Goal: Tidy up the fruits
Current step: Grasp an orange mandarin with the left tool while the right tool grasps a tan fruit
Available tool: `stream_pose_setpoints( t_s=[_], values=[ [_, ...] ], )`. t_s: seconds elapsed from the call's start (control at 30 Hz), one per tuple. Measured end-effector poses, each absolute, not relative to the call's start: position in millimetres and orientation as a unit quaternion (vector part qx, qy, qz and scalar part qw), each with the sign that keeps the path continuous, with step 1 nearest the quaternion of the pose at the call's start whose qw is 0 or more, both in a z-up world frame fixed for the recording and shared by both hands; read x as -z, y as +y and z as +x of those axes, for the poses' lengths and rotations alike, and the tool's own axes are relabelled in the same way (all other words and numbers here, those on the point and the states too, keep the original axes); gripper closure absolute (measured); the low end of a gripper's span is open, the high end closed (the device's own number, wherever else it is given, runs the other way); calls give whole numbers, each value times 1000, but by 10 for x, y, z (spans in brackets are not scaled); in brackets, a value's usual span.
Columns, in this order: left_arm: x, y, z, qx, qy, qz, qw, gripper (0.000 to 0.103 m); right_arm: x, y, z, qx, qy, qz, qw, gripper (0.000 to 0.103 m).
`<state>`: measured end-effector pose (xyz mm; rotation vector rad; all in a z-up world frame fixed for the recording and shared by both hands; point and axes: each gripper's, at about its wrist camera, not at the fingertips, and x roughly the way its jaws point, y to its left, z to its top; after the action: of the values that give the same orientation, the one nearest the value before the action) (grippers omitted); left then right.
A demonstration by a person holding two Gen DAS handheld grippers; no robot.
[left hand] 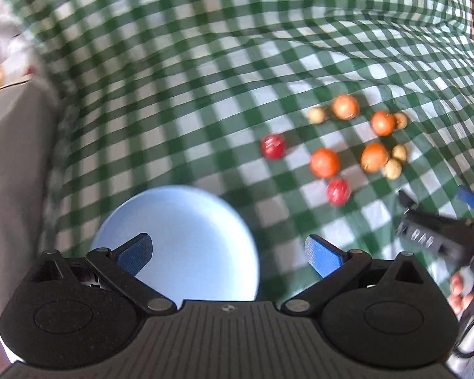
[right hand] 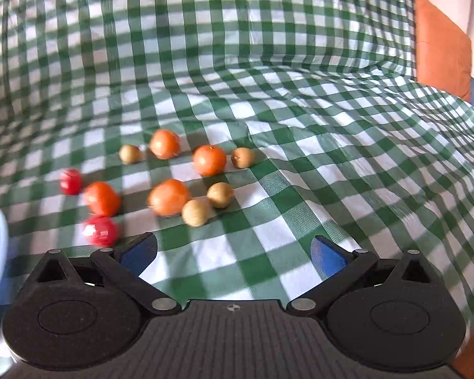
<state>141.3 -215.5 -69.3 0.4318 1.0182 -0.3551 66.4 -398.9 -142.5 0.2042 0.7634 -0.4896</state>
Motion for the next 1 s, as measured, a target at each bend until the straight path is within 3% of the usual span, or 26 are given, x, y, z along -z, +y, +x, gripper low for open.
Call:
stream_pose_setpoints(
  t_s=[0.33,0.57,0.6,0.67,0.7,0.73,1.0],
  values=[
    [1465,-3180,2074,216,513,237,796,0,1879,-4119,1155,208,374,93,899,1],
    [1681,-3283,2153,227,520,240,787,3,1906,-4102,1154,206,358,83,907,1],
    [1652,-3253,2133,229,508,233,797,8,1899,-4100,1147,204,357,83,908,8],
    [1596,-3227,2105,246,499,225,800,37,1857,-4049,1110,189,346,79,916,40],
    [1569,-3224,2089,253,492,227,801,44,1835,-4007,1096,182,340,69,920,68],
    [1542,-3220,2074,266,485,228,802,62,1823,-3970,1095,177,340,58,922,77],
    [1325,-3079,1952,293,479,208,801,64,1745,-4029,1014,232,318,66,917,77]
  ],
)
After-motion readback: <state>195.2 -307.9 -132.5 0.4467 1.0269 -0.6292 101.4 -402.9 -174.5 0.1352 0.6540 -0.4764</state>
